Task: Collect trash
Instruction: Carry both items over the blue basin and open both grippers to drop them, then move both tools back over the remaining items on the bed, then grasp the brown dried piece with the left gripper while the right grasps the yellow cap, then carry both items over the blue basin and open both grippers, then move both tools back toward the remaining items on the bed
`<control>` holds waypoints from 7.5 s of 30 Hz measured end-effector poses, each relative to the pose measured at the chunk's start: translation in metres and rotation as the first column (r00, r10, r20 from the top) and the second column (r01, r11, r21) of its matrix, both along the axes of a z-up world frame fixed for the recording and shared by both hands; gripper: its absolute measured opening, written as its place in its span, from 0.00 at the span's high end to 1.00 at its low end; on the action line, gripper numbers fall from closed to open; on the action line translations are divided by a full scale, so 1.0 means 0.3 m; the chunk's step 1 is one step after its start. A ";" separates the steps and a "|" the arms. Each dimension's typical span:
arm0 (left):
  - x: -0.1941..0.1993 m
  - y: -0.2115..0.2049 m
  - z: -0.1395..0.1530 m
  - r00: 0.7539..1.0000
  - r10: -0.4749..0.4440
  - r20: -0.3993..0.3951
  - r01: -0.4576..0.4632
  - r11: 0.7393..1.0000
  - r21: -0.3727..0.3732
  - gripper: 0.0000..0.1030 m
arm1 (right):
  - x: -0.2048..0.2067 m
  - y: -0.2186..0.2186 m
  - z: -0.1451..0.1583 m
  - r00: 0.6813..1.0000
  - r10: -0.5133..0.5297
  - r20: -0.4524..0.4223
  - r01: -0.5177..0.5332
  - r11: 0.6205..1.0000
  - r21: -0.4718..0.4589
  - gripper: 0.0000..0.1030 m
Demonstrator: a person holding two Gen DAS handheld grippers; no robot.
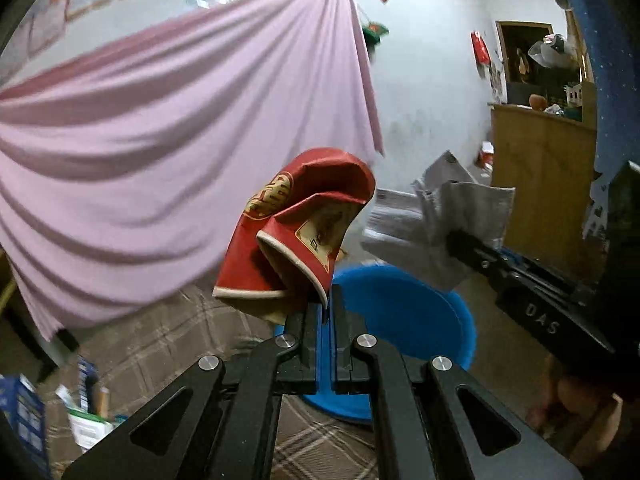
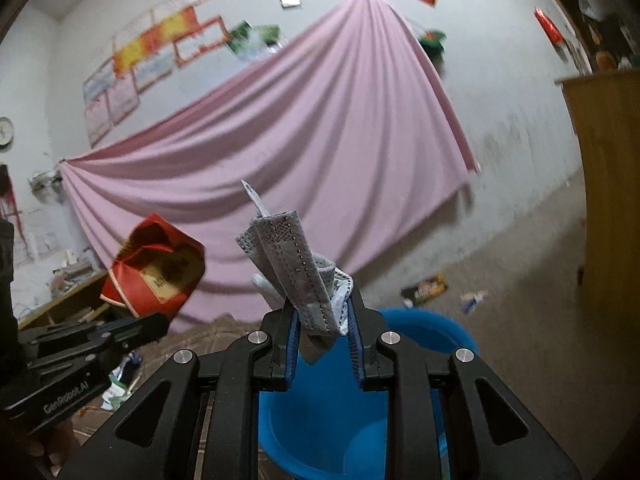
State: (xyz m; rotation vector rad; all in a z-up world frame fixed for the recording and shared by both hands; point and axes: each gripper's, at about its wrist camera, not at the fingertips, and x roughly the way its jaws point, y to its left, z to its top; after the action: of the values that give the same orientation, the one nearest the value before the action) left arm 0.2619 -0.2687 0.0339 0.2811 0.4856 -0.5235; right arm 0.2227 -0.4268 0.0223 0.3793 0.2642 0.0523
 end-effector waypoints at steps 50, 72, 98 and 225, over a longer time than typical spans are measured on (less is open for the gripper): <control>-0.391 0.851 -0.012 0.772 0.623 0.129 -0.586 0.775 -0.237 0.03 | -0.054 0.623 0.125 0.927 0.334 0.172 -0.283 0.921 -0.267 0.00; -0.189 1.027 -0.214 0.740 0.642 -0.200 -0.657 0.754 -0.010 0.19 | 0.153 0.842 -0.052 0.794 0.496 -0.351 -0.574 0.802 -0.164 0.05; -0.012 1.139 -0.309 0.628 0.666 -0.402 -0.713 0.699 0.045 0.61 | 0.258 0.949 -0.194 0.601 0.564 -0.566 -0.702 0.711 -0.037 0.57; -0.166 0.463 0.110 0.927 0.374 0.028 -0.340 0.869 -0.359 0.02 | -0.048 0.189 0.063 0.994 0.099 0.034 -0.097 0.994 -0.056 0.00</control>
State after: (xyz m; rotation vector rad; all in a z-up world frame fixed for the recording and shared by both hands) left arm 0.2120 -0.1298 0.0670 -0.1267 0.3306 -0.2222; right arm 0.2083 -0.3702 0.0412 0.3112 0.2476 0.1484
